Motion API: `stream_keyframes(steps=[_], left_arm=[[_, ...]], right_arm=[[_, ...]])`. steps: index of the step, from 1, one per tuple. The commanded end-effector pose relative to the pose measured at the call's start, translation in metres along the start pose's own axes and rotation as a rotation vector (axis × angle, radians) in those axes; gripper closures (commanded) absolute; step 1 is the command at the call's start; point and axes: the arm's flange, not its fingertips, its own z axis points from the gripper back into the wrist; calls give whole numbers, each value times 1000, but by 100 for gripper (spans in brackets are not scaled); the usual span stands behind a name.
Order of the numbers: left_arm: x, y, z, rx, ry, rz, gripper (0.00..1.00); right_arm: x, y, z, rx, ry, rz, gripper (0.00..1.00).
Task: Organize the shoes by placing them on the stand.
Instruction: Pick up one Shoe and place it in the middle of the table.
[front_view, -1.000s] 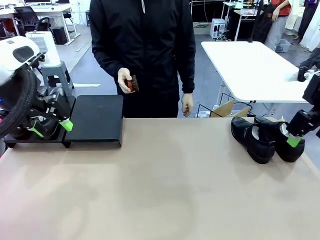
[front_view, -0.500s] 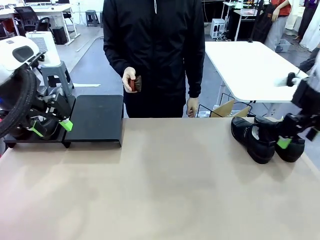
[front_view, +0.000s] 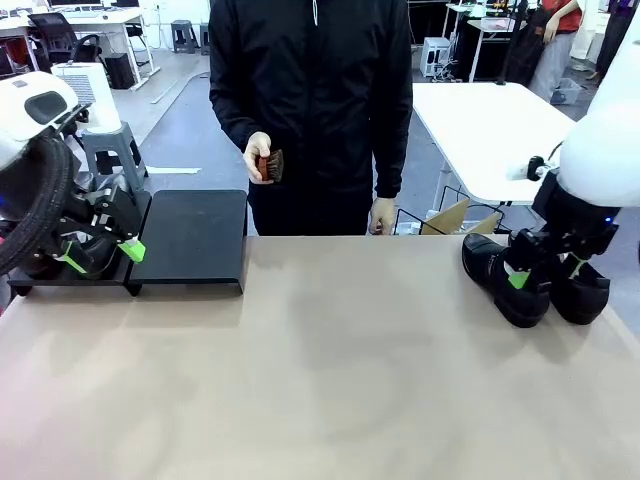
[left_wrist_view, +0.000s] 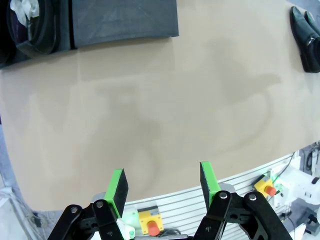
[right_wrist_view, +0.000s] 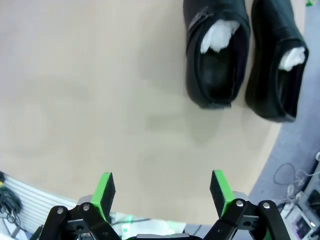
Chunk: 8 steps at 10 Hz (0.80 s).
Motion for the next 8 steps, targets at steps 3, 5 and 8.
stream_keyframes(steps=[3, 5, 8], left_arm=[[-1, 2, 2, -22, 7, -5, 24], [-1, 2, 2, -22, 7, -5, 24], [-1, 2, 2, -22, 7, -5, 24]], right_arm=[[15, -2, -6, -29, 0, -9, 0], [54, -33, -20, -3, -7, -82, 0], [89, -72, -42, -50, 13, -147, 0]])
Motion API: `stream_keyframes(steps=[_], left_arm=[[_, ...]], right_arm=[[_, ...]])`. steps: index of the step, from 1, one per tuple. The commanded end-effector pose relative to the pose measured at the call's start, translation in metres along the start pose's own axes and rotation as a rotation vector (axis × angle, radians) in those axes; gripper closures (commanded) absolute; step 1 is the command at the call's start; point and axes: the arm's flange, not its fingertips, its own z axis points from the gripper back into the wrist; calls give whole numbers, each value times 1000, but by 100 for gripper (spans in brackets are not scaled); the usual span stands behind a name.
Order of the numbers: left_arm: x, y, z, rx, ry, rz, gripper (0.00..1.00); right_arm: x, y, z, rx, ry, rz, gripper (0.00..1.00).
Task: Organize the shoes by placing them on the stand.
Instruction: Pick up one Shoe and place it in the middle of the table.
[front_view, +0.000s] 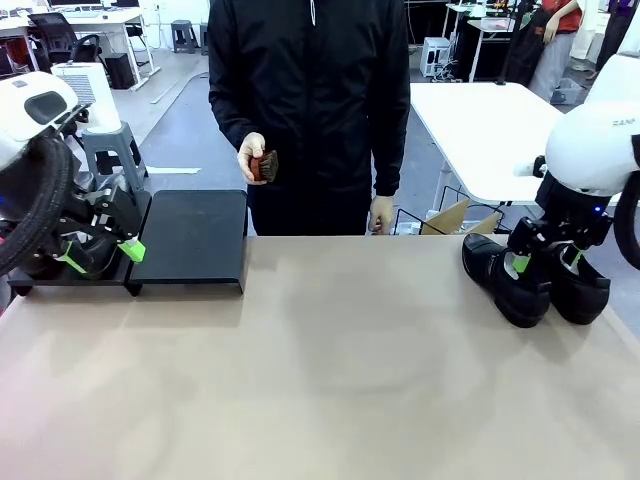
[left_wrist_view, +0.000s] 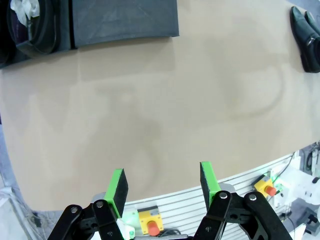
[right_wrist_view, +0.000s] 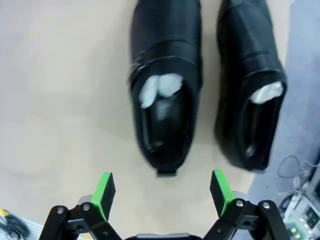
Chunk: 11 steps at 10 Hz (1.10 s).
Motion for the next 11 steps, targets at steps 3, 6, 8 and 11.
stream_keyframes(steps=[3, 6, 8, 11], left_arm=[[-1, 2, 1, -22, 7, -6, 24], [-1, 2, 1, -22, 7, -6, 24], [-1, 2, 1, -22, 7, -6, 24], [-1, 2, 1, -22, 7, -6, 24]], right_arm=[[36, -17, -14, -39, -67, -87, 0], [35, -20, -16, -5, -41, -71, 0], [36, -20, -21, -2, -36, -120, 0], [39, -24, -25, -1, -34, -121, 10]])
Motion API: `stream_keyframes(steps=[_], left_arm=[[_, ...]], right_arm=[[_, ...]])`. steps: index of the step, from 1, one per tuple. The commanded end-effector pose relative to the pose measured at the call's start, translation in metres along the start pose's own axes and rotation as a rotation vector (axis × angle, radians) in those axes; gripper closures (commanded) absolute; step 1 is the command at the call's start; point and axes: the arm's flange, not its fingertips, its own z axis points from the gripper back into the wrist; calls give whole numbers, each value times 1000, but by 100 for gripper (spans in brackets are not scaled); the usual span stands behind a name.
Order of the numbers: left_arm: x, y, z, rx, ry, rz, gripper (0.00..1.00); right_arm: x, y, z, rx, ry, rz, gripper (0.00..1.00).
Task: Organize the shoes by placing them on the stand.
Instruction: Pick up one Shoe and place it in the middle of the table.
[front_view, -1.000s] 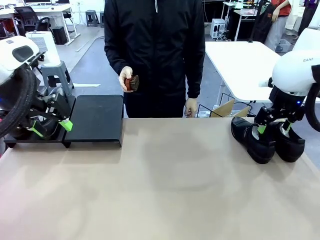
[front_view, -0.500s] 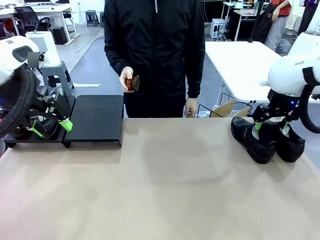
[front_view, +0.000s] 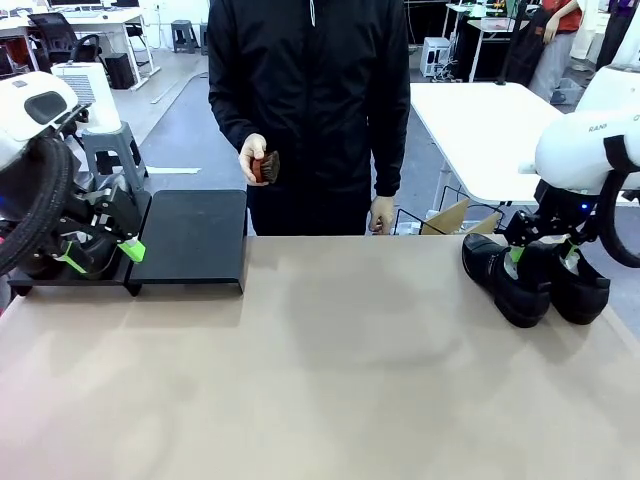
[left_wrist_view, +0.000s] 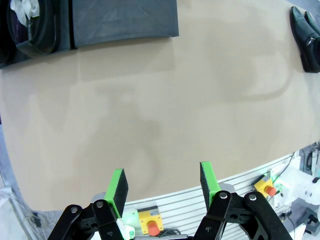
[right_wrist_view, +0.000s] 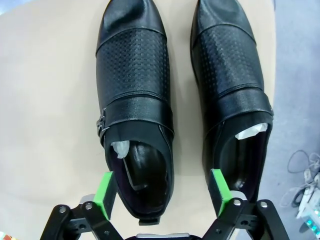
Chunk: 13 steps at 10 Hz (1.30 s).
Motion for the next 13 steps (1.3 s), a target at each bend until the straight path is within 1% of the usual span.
stream_keyframes(steps=[1, 2, 3, 6, 8, 10, 11, 13], left_arm=[[-1, 2, 1, -22, 7, -6, 24], [-1, 2, 1, -22, 7, -6, 24], [-1, 2, 1, -22, 7, -6, 24], [-1, 2, 1, -22, 7, -6, 24], [-1, 2, 1, -22, 7, -6, 24], [-1, 2, 1, -22, 7, -6, 24], [-1, 2, 1, -22, 7, -6, 24], [-1, 2, 1, -22, 7, -6, 24]], right_arm=[[3, -3, 0, -7, -10, -14, 29], [4, -2, -2, -4, 9, -17, 29], [7, -4, -7, -16, 2, -17, 29], [24, -6, -31, -17, 45, 16, 29], [29, -9, -44, -11, 70, 18, 29], [31, -10, -49, -17, 60, 89, 29], [30, -10, -49, -26, 53, 114, 42], [27, -10, -47, -23, 59, 128, 82]])
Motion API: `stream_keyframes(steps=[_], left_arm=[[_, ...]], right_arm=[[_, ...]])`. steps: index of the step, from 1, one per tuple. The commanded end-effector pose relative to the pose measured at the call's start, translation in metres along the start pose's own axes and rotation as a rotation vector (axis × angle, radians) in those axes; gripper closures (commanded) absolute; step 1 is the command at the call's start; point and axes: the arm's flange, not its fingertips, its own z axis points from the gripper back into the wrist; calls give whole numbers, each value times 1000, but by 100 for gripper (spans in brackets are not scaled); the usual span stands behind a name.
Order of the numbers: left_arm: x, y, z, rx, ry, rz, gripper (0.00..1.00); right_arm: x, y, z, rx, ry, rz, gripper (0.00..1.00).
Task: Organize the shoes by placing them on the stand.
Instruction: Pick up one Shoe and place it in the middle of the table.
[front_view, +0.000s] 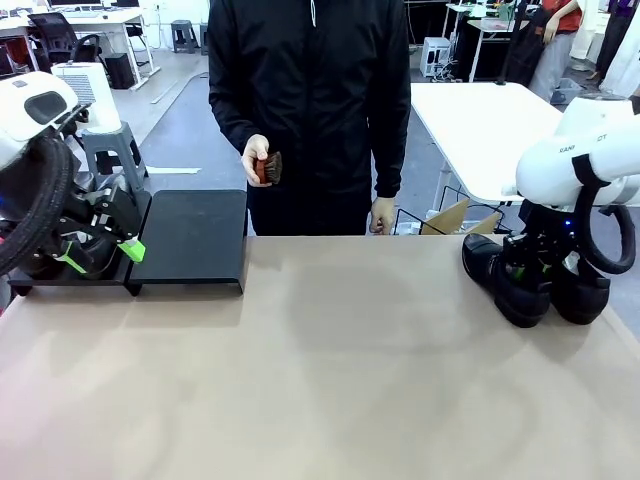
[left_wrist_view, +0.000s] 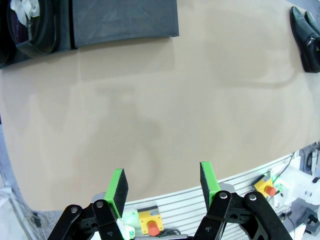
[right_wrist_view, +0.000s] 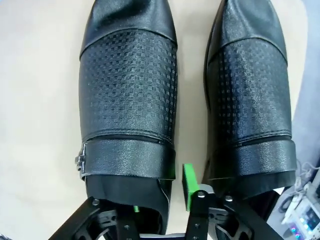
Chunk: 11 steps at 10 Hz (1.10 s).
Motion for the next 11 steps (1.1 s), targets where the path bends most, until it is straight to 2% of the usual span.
stream_keyframes(steps=[1, 6, 8, 9, 11], left_arm=[[-1, 2, 2, -22, 7, -6, 24], [-1, 2, 2, -22, 7, -6, 24], [-1, 2, 2, -22, 7, -6, 24], [-1, 2, 2, -22, 7, -6, 24], [-1, 2, 2, -22, 7, -6, 24]], right_arm=[[-1, -7, 6, -15, -7, 36, 100], [-8, -4, 12, 15, 4, 48, 100], [-35, 16, 48, 73, -63, 6, 100], [-81, 54, 87, 163, -173, -38, 100], [-85, 60, 89, 192, -168, -38, 100]])
